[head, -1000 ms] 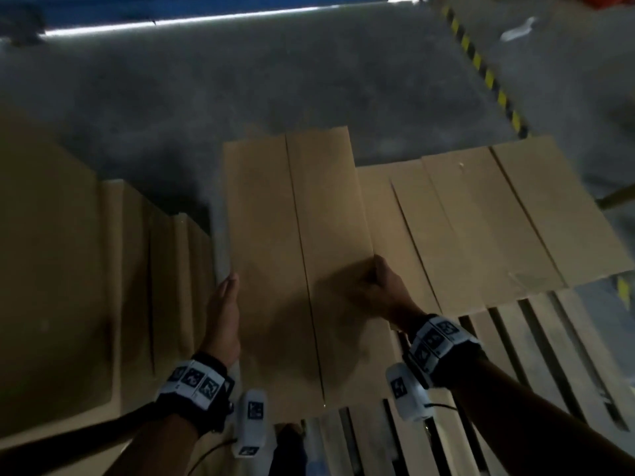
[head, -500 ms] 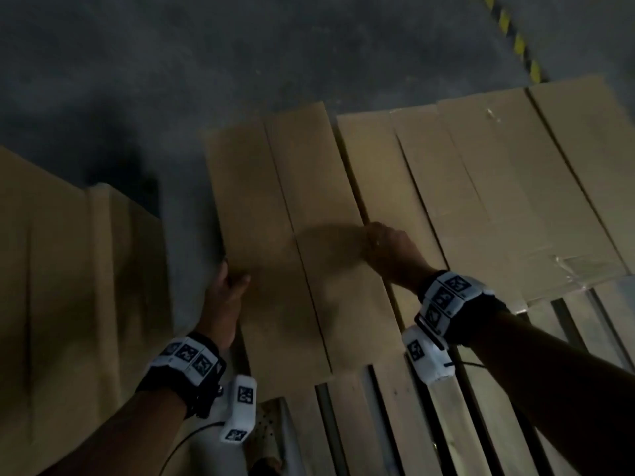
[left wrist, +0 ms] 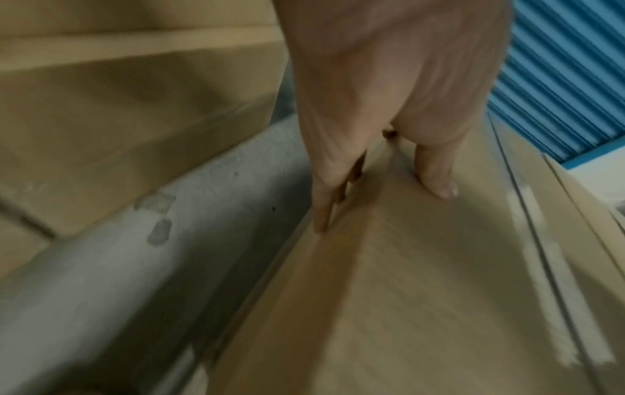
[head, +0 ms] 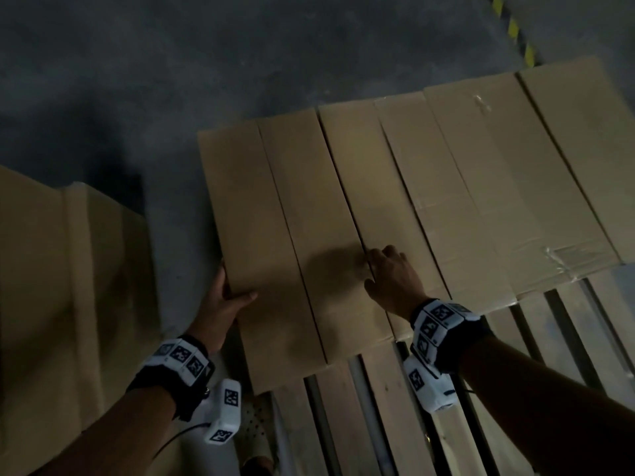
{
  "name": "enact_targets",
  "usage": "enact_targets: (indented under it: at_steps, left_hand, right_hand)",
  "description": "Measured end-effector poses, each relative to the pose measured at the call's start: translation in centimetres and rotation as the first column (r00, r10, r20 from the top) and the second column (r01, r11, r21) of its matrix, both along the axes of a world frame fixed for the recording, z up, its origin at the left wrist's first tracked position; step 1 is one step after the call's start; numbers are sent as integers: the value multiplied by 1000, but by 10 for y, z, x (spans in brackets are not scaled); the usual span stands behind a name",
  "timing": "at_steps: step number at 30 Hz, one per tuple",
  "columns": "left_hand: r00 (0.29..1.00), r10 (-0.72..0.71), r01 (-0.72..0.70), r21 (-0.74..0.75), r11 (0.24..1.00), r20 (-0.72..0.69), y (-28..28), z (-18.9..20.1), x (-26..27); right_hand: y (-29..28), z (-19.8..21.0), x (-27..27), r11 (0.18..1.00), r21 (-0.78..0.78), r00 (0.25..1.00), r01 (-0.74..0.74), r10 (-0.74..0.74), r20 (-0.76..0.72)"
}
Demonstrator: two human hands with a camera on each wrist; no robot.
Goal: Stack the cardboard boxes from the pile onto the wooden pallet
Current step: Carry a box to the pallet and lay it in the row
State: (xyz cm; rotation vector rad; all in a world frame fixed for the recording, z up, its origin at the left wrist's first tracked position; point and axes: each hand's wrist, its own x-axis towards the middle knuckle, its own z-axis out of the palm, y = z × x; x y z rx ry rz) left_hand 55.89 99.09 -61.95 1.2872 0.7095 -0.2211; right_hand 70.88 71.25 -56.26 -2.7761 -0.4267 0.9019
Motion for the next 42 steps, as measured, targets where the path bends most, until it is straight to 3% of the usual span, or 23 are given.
enact_targets:
  at_steps: [8,12,20,23,26,29,32,35,42]
  left_hand:
    - [998,-63,63,-9,998,-31,7,-1,0]
    - [999,1,2,56,998,-52,0,-1,4]
    - [975,167,-111,331,937,-144,-31,-2,5]
    - [955,186,-67,441,895,-232,-42,4,9]
    - [936,191,-23,488,872,-297,-56,19,15]
    - [956,101,74,561,824,-274,-75,54,19]
    - [988,-76,140,583,800,-134,-104,109,16]
    - [974,-225,165,627,761,17,-141,176,17]
    - [889,-337,19,709,704,311,-233,364,-31]
  right_hand:
    - [-1,-10,-1,999,13,999,-31,31,18]
    - [0,-14,-11,1000,28,997,-5,3,72]
    - [-8,-10,-23,998,8,996,-68,67,63]
    - [-17,-4,-26,995,61,997,-78,77,21]
    - [-27,14,-33,993,120,1000,0,-3,24]
    - [-42,45,-43,974,205,990,97,-115,78]
    - [-63,88,-58,942,308,974,131,-180,137]
    - [-89,142,-74,880,457,949,125,-241,204]
    - [-163,312,-131,698,716,894,37,-342,288]
